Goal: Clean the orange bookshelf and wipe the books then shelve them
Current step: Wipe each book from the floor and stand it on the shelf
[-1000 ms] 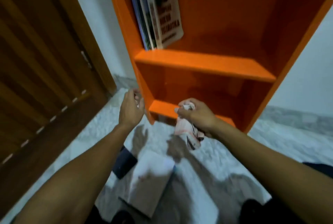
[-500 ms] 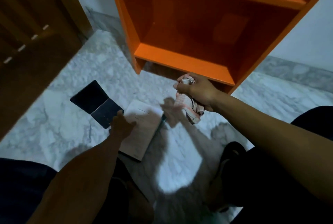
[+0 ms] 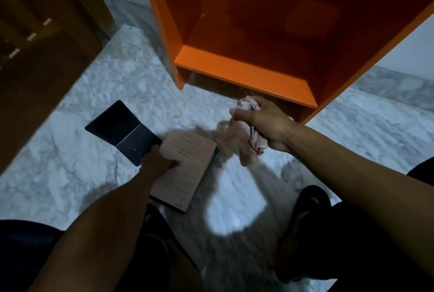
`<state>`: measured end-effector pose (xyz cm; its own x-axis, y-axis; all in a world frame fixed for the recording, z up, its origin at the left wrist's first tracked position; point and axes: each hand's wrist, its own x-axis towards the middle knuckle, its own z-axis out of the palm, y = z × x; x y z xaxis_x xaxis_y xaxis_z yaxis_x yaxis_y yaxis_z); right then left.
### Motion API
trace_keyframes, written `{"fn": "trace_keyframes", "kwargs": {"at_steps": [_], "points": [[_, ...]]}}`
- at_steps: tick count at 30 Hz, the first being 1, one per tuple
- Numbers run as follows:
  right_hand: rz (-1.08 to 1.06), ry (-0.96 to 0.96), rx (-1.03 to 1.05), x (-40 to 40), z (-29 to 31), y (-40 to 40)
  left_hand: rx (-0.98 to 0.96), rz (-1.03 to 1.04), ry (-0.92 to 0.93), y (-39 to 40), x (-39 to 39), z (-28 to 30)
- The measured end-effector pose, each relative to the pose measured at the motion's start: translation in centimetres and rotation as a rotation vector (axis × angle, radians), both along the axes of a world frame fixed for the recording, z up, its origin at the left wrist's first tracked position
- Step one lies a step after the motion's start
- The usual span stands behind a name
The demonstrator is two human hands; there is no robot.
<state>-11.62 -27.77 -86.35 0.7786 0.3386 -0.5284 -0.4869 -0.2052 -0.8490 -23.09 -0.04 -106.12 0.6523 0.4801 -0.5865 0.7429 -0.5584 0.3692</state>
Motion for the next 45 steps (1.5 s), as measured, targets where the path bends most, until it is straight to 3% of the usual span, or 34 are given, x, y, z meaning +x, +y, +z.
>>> {"fn": "trace_keyframes", "kwargs": {"at_steps": [3,6,11,15,18,24,30,32,36,40,45], "points": [[-0.178,0.312,0.252,0.7,0.3,-0.2,-0.059,-0.045,-0.013,0.2,0.6,1.8],[-0.315,0.489,0.325,0.7,1.2,-0.7,-0.101,-0.1,-0.103,0.1,1.8,4.0],[-0.362,0.536,0.426,0.4,3.0,-1.0,-0.137,-0.264,-0.213,-2.8,3.4,8.9],[-0.42,0.478,0.447,0.5,4.9,-1.5,-0.119,-0.232,-0.302,-4.3,3.8,13.9],[-0.482,0.333,0.399,0.8,5.3,-2.0,-0.181,-0.138,-0.43,-5.0,4.1,18.2],[-0.436,-0.311,0.196,1.2,8.3,-1.7,-0.332,0.076,-0.617,-4.9,4.7,26.4],[-0.354,-0.784,0.157,1.9,13.2,0.2,-0.611,0.204,-0.722,-5.5,3.7,32.1],[-0.264,-0.938,0.034,2.6,13.5,1.0,-0.645,0.218,-0.768,-6.6,3.4,32.8],[0.122,-1.28,-0.368,2.3,12.2,2.3,-0.714,0.309,-0.87,-8.6,3.5,32.6],[0.353,-1.409,-0.337,0.7,8.9,1.8,-0.748,0.464,-0.902,-8.7,4.3,32.5],[0.54,-1.362,-0.159,-1.3,6.1,0.1,-0.76,0.59,-0.914,-7.9,5.2,31.6]]}}
